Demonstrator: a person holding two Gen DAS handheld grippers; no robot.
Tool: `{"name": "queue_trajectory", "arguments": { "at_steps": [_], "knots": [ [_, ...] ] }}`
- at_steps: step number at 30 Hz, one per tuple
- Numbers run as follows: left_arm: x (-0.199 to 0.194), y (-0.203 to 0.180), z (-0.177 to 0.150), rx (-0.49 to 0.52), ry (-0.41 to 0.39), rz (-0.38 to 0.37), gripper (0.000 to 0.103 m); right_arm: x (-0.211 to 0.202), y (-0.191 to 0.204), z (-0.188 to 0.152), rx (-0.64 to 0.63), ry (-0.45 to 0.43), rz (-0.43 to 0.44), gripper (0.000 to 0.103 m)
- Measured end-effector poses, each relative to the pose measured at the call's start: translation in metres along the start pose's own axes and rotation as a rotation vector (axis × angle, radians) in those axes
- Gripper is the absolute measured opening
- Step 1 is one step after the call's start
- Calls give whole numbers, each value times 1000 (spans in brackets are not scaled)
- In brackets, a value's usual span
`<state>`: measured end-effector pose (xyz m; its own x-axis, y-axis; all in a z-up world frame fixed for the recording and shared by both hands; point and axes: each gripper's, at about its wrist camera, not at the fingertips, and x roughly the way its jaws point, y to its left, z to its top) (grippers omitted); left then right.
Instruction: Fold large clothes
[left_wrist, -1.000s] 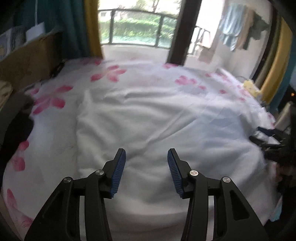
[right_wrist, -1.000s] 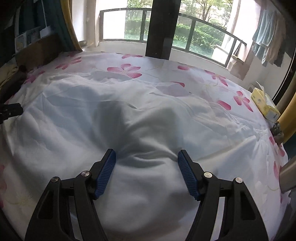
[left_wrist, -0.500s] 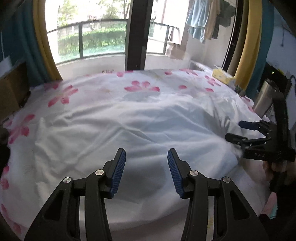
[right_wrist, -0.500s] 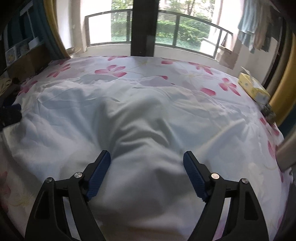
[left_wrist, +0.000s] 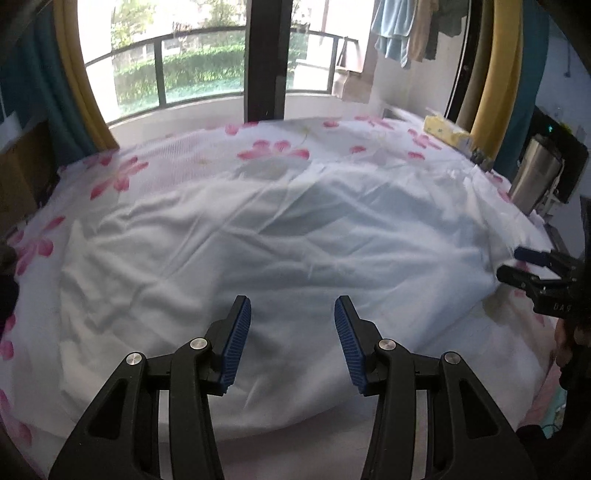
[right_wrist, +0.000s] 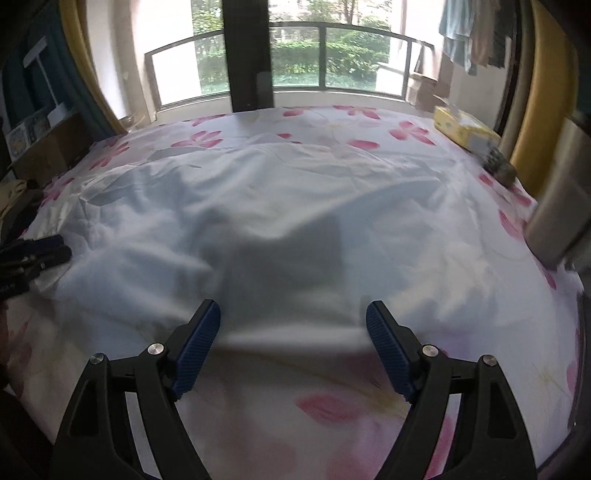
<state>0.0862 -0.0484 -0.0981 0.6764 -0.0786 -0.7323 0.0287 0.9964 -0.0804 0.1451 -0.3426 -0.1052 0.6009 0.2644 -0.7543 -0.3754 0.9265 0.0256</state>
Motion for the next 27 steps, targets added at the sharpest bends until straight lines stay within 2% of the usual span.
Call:
{"name": "queue_trajectory", "arguments": {
  "at_steps": [6, 13, 15, 21, 27],
  "knots": [
    [5, -12, 22, 1, -35, -34, 49, -12, -44, -12, 119, 20, -4, 81],
    [26, -25, 45, 7, -44, -51, 49, -7, -73, -8, 289, -15, 164, 87],
    [34, -27, 49, 6, -40, -54, 49, -3, -76, -4, 319, -22, 187, 92],
    [63, -24, 49, -32, 5, -64, 49, 16, -80, 17, 373, -40, 213, 98],
    [64, -21, 50, -72, -54, -73, 49, 41, -74, 45, 356, -52, 267, 102]
  ]
}}
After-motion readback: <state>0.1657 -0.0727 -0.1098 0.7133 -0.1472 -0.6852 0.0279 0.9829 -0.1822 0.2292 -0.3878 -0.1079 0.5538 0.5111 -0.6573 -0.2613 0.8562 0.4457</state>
